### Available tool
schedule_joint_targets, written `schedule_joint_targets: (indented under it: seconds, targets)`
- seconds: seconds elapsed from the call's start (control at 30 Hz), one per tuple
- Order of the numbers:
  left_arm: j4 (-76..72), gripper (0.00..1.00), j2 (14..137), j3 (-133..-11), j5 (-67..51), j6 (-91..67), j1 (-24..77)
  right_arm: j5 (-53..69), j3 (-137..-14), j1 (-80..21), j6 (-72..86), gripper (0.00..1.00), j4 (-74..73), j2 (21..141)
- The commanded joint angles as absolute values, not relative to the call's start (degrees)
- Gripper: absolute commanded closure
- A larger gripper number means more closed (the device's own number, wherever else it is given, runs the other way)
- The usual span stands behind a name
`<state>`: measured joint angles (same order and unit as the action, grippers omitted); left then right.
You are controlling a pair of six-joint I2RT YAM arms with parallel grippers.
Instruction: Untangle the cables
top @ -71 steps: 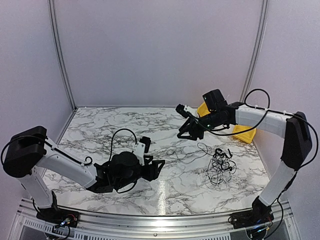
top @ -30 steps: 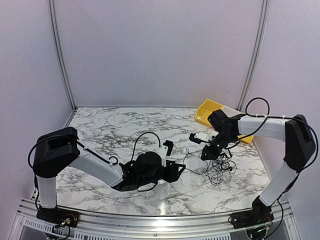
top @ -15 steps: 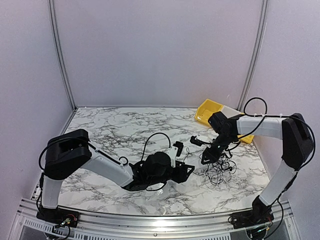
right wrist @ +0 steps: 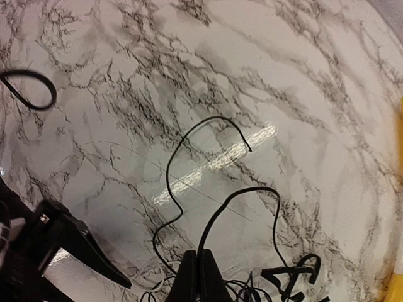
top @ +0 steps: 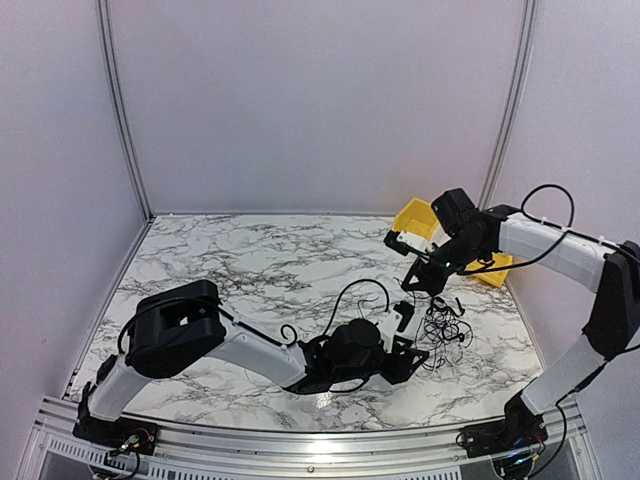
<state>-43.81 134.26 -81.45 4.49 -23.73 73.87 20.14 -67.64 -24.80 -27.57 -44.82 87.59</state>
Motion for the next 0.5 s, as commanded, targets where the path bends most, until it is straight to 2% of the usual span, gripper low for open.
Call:
schedule_joint_targets:
  seconds: [0.0,0.2,0.33,0.47]
  targets:
    - [-43.9,0.37,139.2,-89.6,7.3,-19.6,75.9,24.4,-73.3,-24.3,-28.6,1.0,-47.8,81.2]
    - [-44.1,0.29,147.7,-102.4,25.8,-18.3,75.8,30.0,-76.4,-24.4,-31.4,1.0,-54.2,77.6]
    - [-43.6,0.26,153.1,-111.2,27.9,-20.4,75.0,32.6,-79.7,-24.7,-33.7,1.0,-56.6,74.2]
    - [-41.0,0.32,155.8,-114.2,27.7,-28.3,74.4,34.1,-85.3,-24.7,-36.5,1.0,-55.9,70.7]
